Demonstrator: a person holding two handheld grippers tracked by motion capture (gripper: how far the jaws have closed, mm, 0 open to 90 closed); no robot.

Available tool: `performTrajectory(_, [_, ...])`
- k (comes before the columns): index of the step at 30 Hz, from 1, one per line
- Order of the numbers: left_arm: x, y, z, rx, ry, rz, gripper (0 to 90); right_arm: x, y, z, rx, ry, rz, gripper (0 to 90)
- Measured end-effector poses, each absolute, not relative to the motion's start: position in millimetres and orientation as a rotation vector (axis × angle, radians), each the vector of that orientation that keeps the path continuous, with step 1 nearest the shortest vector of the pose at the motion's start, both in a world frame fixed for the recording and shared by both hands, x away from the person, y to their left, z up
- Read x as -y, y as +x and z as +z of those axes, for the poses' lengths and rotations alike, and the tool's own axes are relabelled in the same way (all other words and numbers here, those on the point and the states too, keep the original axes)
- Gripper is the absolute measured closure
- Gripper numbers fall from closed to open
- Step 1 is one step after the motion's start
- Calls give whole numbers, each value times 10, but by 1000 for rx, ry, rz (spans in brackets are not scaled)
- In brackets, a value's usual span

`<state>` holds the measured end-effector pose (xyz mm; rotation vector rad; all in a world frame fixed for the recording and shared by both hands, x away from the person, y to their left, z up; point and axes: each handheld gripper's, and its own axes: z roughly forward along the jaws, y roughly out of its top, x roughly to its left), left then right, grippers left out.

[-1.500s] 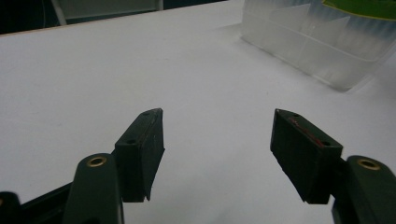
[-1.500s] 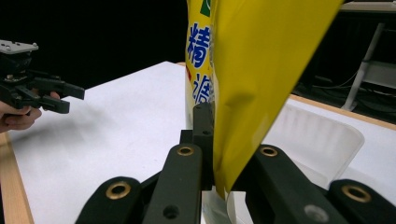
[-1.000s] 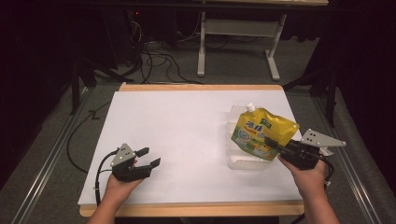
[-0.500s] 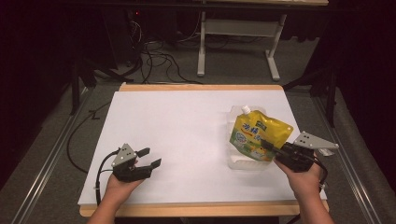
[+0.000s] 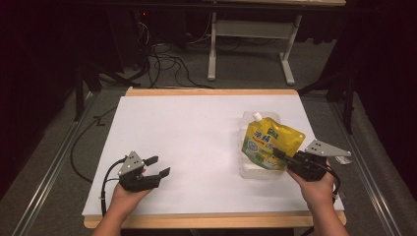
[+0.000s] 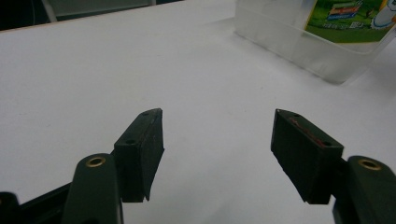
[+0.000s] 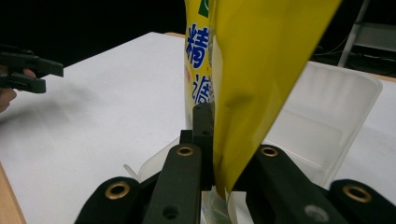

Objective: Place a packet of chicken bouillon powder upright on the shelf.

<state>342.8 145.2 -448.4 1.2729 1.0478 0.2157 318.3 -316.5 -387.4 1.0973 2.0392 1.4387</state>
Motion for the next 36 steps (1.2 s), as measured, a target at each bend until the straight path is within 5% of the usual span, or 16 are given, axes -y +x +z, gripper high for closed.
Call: performTrajectory(36, [-1446,3423,-4481,-1043,1277,204,347,3184,3203,-4061,-2073,1152,1404,812])
